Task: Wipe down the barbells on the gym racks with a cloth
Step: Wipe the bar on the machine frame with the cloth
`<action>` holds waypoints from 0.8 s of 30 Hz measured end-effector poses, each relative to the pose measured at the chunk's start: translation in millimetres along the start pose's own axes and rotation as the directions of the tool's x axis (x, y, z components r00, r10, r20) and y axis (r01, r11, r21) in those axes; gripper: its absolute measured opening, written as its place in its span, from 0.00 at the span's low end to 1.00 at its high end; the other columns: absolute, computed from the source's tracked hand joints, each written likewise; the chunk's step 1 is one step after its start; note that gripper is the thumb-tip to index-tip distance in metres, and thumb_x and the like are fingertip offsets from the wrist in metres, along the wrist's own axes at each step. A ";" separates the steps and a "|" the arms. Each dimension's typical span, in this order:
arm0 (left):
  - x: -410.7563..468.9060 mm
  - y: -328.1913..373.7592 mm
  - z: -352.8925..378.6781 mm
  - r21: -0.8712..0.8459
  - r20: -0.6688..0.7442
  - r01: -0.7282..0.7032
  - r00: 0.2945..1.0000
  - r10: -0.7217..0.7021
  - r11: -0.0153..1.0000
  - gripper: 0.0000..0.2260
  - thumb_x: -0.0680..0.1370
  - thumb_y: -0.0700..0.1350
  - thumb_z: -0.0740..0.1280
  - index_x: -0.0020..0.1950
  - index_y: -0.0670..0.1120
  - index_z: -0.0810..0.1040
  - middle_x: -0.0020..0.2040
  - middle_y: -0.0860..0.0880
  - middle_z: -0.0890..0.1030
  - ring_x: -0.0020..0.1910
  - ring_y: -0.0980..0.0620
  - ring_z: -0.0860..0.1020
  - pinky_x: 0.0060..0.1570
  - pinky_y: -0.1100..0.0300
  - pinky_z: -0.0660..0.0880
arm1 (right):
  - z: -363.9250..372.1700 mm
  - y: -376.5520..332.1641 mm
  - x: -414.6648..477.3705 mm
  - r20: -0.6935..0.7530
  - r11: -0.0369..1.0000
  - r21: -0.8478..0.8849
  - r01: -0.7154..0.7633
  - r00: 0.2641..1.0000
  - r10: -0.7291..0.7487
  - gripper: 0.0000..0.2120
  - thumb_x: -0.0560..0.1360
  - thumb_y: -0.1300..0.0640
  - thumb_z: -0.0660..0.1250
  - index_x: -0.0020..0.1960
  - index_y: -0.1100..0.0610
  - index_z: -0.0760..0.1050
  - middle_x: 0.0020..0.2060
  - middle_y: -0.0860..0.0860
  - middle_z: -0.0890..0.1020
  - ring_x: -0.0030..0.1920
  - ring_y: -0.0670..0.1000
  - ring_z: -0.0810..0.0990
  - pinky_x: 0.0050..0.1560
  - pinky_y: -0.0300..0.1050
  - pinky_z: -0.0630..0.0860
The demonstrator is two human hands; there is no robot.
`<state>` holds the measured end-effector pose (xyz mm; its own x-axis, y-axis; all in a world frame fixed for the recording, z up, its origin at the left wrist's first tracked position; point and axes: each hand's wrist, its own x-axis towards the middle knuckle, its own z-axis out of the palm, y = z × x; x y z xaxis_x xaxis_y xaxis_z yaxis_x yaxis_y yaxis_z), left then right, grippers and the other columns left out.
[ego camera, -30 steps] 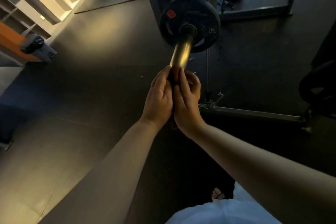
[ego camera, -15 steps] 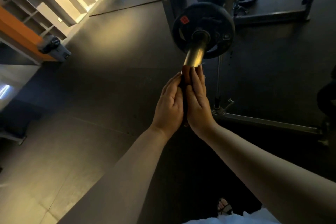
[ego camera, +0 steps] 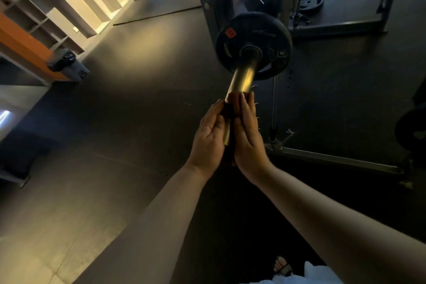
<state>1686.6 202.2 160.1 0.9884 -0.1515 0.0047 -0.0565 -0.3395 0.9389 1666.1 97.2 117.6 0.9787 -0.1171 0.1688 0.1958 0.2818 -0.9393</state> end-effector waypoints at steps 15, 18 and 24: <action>-5.1 -2.2 3.7 0.010 -0.108 0.077 0.991 -0.076 0.997 0.15 0.86 0.49 0.55 0.70 0.59 0.74 0.70 0.55 0.75 0.69 0.61 0.73 0.71 0.57 0.70 | -0.5 1.5 5.7 0.000 0.992 0.111 -0.051 0.999 0.051 0.28 0.83 0.52 0.56 0.82 0.42 0.58 0.83 0.39 0.47 0.83 0.46 0.46 0.81 0.64 0.54; -4.8 -0.5 4.3 0.068 -0.093 0.083 0.993 -0.077 0.994 0.17 0.83 0.51 0.57 0.72 0.61 0.72 0.72 0.55 0.73 0.70 0.59 0.72 0.73 0.49 0.69 | 5.0 11.5 -31.3 0.087 0.996 0.089 -0.010 0.996 0.002 0.27 0.83 0.48 0.56 0.81 0.36 0.54 0.82 0.34 0.44 0.83 0.46 0.43 0.80 0.66 0.54; 2.9 23.7 3.8 0.329 -0.019 0.086 0.996 -0.084 0.940 0.18 0.86 0.51 0.54 0.76 0.59 0.67 0.72 0.58 0.70 0.72 0.59 0.69 0.72 0.49 0.70 | -15.4 -10.8 44.3 0.018 0.994 -0.075 -0.085 0.996 0.087 0.26 0.85 0.53 0.54 0.81 0.37 0.56 0.81 0.34 0.45 0.82 0.44 0.44 0.82 0.63 0.51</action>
<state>1687.6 190.2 181.1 0.9922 -0.1046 -0.0681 -0.0144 -0.6376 0.7702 1706.4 74.4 130.7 0.9929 -0.0751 0.0922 0.1066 0.2187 -0.9699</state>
